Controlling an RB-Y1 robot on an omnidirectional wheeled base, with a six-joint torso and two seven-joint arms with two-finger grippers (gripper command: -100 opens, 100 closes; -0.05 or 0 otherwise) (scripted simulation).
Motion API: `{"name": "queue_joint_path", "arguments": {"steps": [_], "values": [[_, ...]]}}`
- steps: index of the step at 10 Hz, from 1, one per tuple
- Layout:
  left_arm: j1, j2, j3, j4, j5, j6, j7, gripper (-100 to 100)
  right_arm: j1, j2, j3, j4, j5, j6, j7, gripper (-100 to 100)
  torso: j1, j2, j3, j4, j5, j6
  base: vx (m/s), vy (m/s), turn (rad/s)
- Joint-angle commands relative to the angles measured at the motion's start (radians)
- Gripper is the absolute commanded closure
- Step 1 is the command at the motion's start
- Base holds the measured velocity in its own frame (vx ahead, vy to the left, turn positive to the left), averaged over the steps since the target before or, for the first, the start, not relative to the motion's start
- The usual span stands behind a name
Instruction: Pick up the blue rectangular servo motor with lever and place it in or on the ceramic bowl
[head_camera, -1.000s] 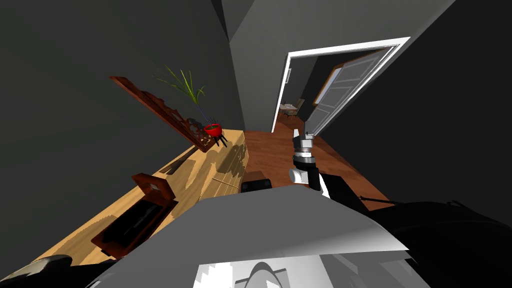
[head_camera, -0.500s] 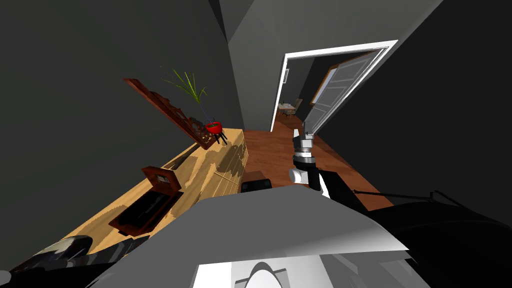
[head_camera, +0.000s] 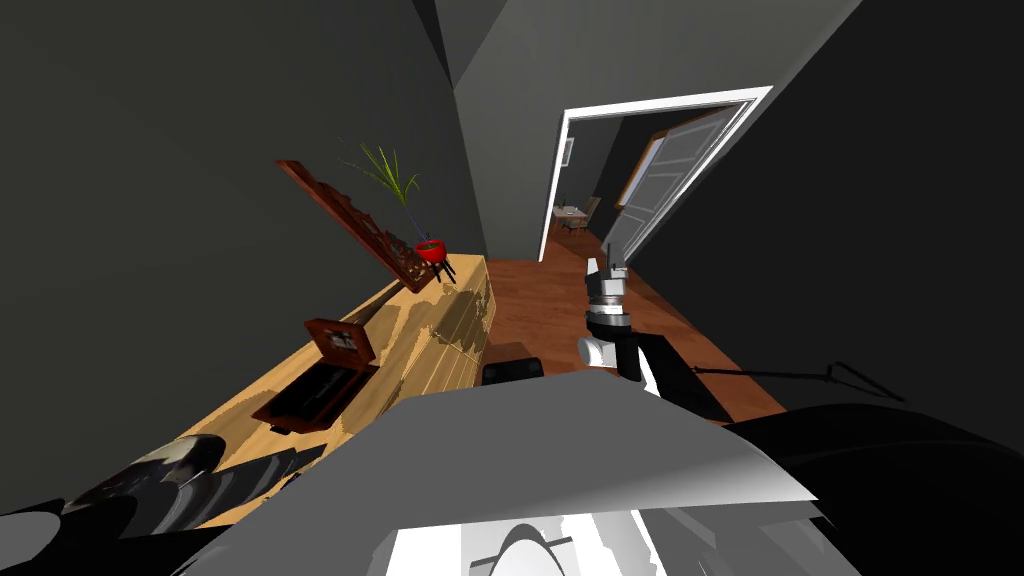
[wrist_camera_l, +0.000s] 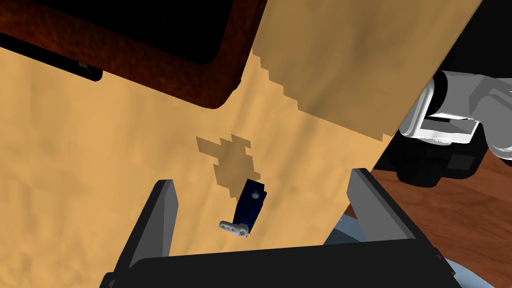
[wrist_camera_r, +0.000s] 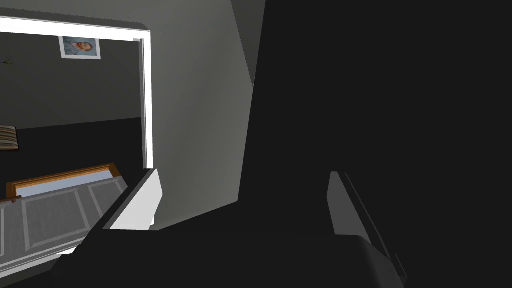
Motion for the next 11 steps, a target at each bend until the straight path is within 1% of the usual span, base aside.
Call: {"name": "queue_joint_path", "arguments": {"steps": [1,7,8,9,10,11], "values": [[-0.022,-0.004,-0.013,0.005,0.037,-0.003,-0.028,-100,0.000,0.000,0.000,0.000,0.000,0.000,0.000,0,0.000,0.000,0.000,0.000,0.000,0.000,-0.147,0.040,-0.043],[-0.071,-0.043,-0.043,0.031,0.136,-0.032,-0.098,-100,0.000,0.000,0.000,0.000,0.000,0.000,0.000,0,0.003,-0.002,-0.001,0.000,0.001,0.000,-0.126,0.068,-0.042],[-0.087,-0.059,-0.053,0.042,0.170,-0.041,-0.119,-100,0.000,0.000,0.000,0.000,0.000,0.000,0.000,0,0.003,0.000,0.000,0.000,0.001,0.000,-0.183,0.116,-0.081],[-0.095,-0.067,-0.057,0.048,0.186,-0.044,-0.128,-100,0.000,0.000,0.000,0.000,0.000,0.000,0.000,0,0.006,0.002,0.001,0.000,0.001,0.000,-0.161,0.104,-0.073],[-0.108,-0.083,-0.065,0.057,0.214,-0.052,-0.145,-100,0.000,0.000,0.000,0.000,0.000,0.000,0.000,0,0.005,0.002,0.001,0.001,0.001,0.000,-0.177,0.106,-0.056],[-0.113,-0.089,-0.068,0.062,0.226,-0.057,-0.152,-100,0.000,0.000,0.000,0.000,0.000,0.000,0.000,0,0.006,0.003,0.002,0.001,0.001,0.000,-0.149,0.095,-0.046]]}}
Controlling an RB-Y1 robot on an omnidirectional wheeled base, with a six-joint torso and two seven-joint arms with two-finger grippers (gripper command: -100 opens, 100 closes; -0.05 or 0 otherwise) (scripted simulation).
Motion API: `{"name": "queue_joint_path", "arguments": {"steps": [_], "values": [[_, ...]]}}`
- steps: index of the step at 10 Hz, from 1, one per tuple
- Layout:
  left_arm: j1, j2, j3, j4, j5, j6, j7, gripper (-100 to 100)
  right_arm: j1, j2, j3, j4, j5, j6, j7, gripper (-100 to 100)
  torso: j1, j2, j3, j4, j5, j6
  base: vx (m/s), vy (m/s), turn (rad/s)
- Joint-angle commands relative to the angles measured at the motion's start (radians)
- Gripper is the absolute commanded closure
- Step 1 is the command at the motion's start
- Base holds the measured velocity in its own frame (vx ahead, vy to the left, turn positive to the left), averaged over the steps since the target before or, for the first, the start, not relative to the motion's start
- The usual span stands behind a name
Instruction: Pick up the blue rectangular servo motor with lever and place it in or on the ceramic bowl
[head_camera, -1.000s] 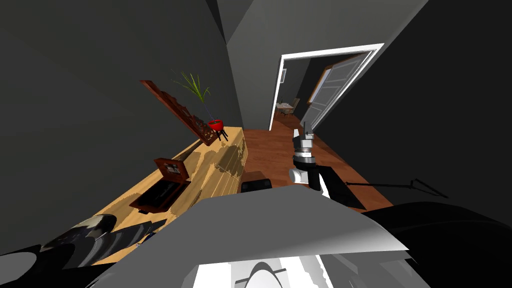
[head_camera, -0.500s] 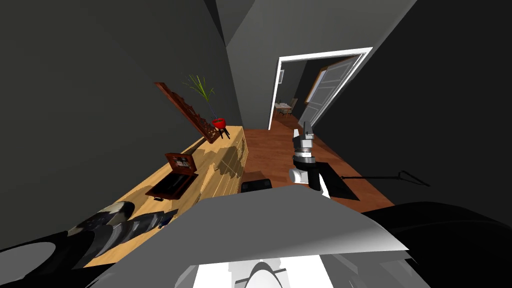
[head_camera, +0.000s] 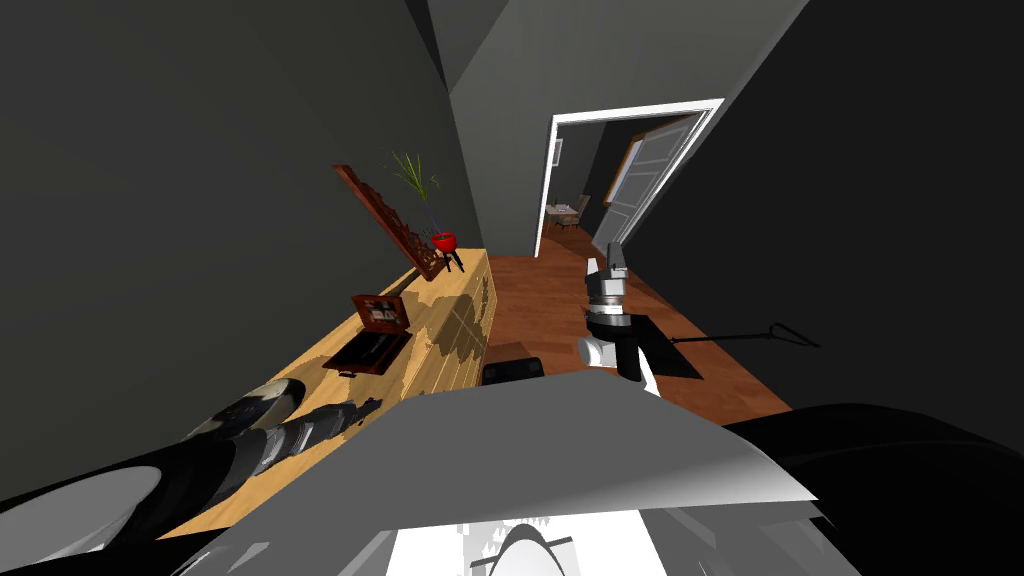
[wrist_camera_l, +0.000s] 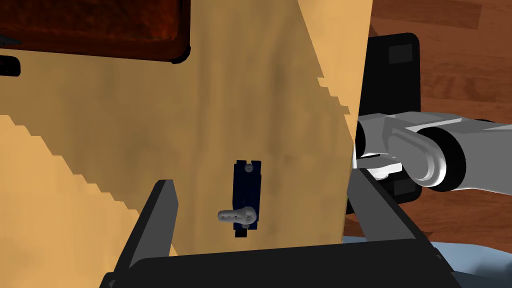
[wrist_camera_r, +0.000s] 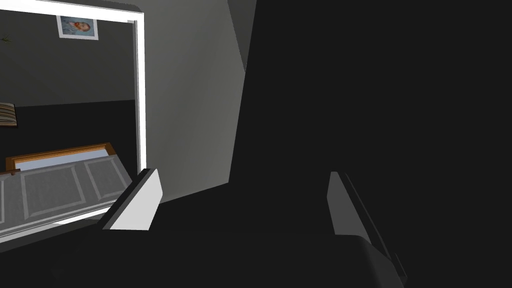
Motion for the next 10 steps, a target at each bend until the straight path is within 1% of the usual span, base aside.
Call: {"name": "queue_joint_path", "arguments": {"steps": [1,2,3,4,5,6,7,10], "values": [[-0.010,-0.013,-0.002,0.022,0.032,-0.014,-0.029,-100,0.000,0.000,0.000,0.000,0.000,0.000,0.000,0,0.000,0.000,0.000,0.000,0.000,0.000,-0.098,0.091,-0.048],[-0.009,-0.005,-0.003,0.014,0.019,-0.007,-0.013,-100,0.000,0.000,0.000,0.000,0.000,0.000,0.000,0,0.000,-0.003,-0.002,-0.001,0.000,0.000,-0.040,0.044,-0.018],[-0.010,-0.005,-0.003,0.016,0.021,-0.008,-0.016,0,0.000,0.000,0.000,0.000,0.000,0.000,0.000,0,-0.003,-0.006,-0.004,-0.001,-0.001,0.000,-0.009,0.008,0.001],[-0.017,-0.008,-0.022,0.044,-0.002,-0.035,-0.032,-100,0.000,0.000,0.000,0.000,0.000,0.000,0.000,0,-0.005,-0.009,-0.005,-0.002,-0.001,0.000,0.006,-0.013,-0.028],[-0.021,-0.009,-0.033,0.061,-0.015,-0.050,-0.042,-100,0.000,0.000,0.000,0.000,0.000,0.000,0.000,0,-0.007,-0.011,-0.006,-0.002,-0.001,0.000,0.019,-0.047,-0.031],[-0.016,-0.013,-0.026,0.045,-0.007,-0.039,-0.035,-100,0.000,0.000,0.000,0.000,0.000,0.000,0.000,0,-0.009,-0.012,-0.007,-0.003,-0.002,0.000,0.009,-0.025,-0.001],[-0.016,-0.013,-0.027,0.047,-0.009,-0.042,-0.037,100,0.000,0.000,0.000,0.000,0.000,0.000,0.000,0,-0.008,-0.011,-0.007,-0.003,-0.002,0.000,0.000,0.000,0.000],[-0.016,-0.014,-0.028,0.047,-0.008,-0.041,-0.038,100,0.000,0.000,0.000,0.000,0.000,0.000,0.000,0,-0.007,-0.011,-0.006,-0.003,-0.002,0.000,0.000,0.000,0.000]]}}
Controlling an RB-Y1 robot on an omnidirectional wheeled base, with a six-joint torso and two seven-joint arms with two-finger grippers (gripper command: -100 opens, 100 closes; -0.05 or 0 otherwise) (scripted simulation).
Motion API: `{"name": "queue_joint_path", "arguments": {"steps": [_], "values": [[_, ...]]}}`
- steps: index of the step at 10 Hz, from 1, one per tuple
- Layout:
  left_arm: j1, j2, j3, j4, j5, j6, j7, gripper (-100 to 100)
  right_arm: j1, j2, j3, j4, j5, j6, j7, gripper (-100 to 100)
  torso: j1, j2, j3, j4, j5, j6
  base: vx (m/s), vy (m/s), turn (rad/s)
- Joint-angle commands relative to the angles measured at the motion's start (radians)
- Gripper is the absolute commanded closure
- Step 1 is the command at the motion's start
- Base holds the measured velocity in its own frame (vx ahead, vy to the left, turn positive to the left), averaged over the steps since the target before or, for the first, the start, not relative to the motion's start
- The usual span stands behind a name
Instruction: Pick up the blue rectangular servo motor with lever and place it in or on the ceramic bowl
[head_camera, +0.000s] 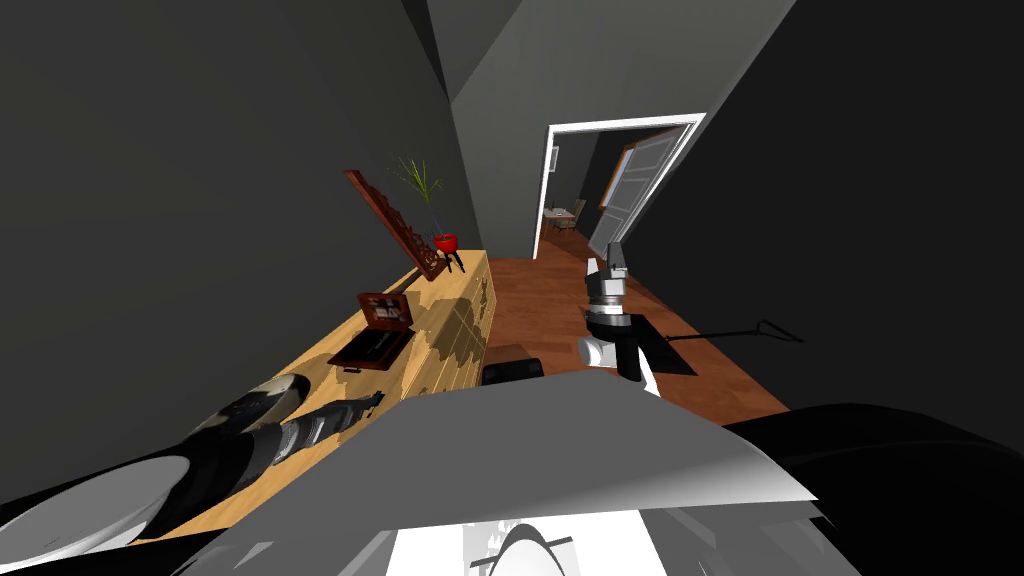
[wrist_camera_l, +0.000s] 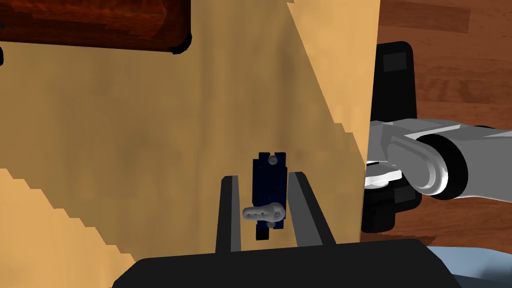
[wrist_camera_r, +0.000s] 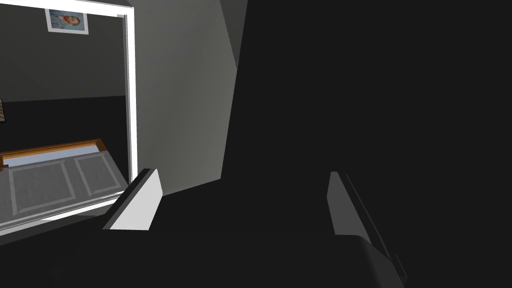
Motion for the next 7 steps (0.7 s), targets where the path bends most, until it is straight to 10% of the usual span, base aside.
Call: {"name": "queue_joint_path", "arguments": {"steps": [1,2,3,4,5,6,7], "values": [[0.000,0.000,0.000,0.000,0.000,0.000,0.000,100,0.000,0.000,0.000,0.000,0.000,0.000,0.000,0,0.000,0.000,0.000,0.000,0.000,0.000,0.000,0.000,0.000],[0.000,0.000,0.000,0.000,0.000,0.000,0.000,0,0.000,0.000,0.000,0.000,0.000,0.000,0.000,0,0.000,0.000,0.000,0.000,0.000,0.000,0.000,0.000,0.000],[0.005,0.008,0.022,-0.025,0.024,0.028,0.019,100,0.000,0.000,0.000,0.000,0.000,0.000,0.000,0,0.000,0.000,0.000,0.000,0.000,0.000,-0.009,0.028,0.039],[0.005,-0.001,0.011,-0.022,0.013,0.013,0.010,100,0.000,0.000,0.000,0.000,0.000,0.000,0.000,0,0.001,0.001,0.001,0.000,0.000,-0.001,-0.005,0.019,0.010],[0.006,0.000,0.013,-0.025,0.015,0.018,0.014,0,0.000,0.000,0.000,0.000,0.000,0.000,0.000,0,0.001,0.001,0.000,0.000,0.000,0.000,0.000,0.000,0.000],[-0.006,0.005,0.034,-0.019,-0.014,-0.001,0.005,100,0.000,0.000,0.000,0.000,0.000,0.000,0.000,0,0.001,0.000,0.000,0.000,0.000,0.000,0.027,-0.033,-0.087],[-0.017,0.010,0.056,-0.014,-0.041,-0.018,-0.005,100,0.000,0.000,0.000,0.000,0.000,0.000,0.000,0,-0.001,-0.002,-0.001,0.000,-0.001,0.001,0.083,-0.081,-0.176]]}}
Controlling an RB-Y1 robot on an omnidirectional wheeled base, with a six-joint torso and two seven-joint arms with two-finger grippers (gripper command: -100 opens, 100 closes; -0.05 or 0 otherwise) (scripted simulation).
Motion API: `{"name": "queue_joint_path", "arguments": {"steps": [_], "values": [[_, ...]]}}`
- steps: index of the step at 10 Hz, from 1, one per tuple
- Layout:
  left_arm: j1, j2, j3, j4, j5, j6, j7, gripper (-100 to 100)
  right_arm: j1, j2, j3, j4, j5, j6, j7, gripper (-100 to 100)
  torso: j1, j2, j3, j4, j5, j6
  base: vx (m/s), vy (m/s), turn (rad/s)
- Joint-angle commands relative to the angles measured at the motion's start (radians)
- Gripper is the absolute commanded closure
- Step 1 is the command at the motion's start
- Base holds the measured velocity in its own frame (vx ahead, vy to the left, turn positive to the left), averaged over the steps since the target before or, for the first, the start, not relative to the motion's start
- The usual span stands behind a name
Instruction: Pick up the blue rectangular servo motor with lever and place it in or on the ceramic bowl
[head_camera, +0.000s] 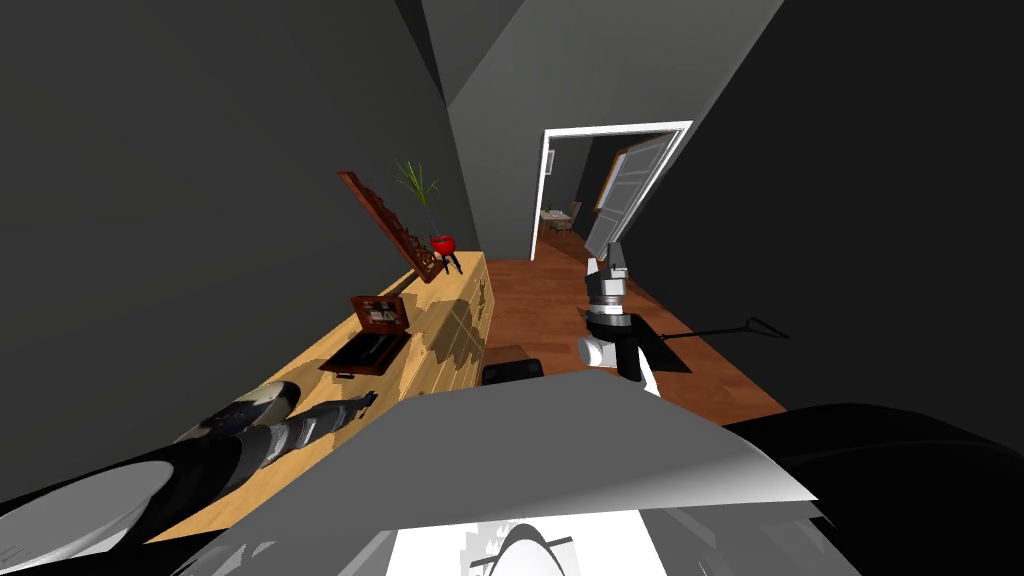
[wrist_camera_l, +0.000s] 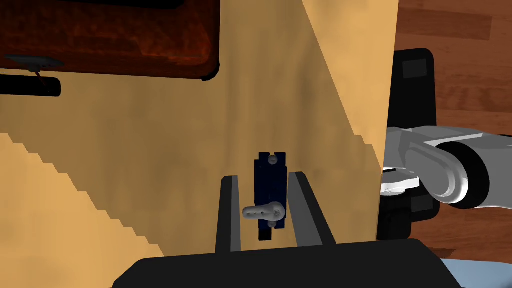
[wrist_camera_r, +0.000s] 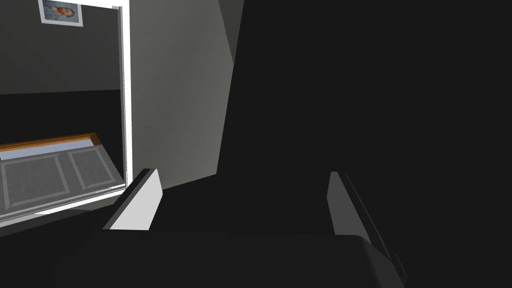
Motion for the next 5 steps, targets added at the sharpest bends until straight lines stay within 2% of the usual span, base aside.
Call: {"name": "queue_joint_path", "arguments": {"steps": [1,5], "values": [[-0.011,0.012,0.034,0.007,-0.025,-0.019,-0.014,100,0.000,0.000,0.000,0.000,0.000,0.000,0.000,0,0.000,0.000,0.000,0.000,0.000,0.000,0.107,-0.075,-0.120],[-0.039,0.026,0.095,0.020,-0.098,-0.056,-0.041,100,0.000,0.000,0.000,0.000,0.000,0.000,0.000,0,0.000,-0.002,-0.001,-0.001,-0.001,-0.001,0.082,-0.048,-0.109]]}}
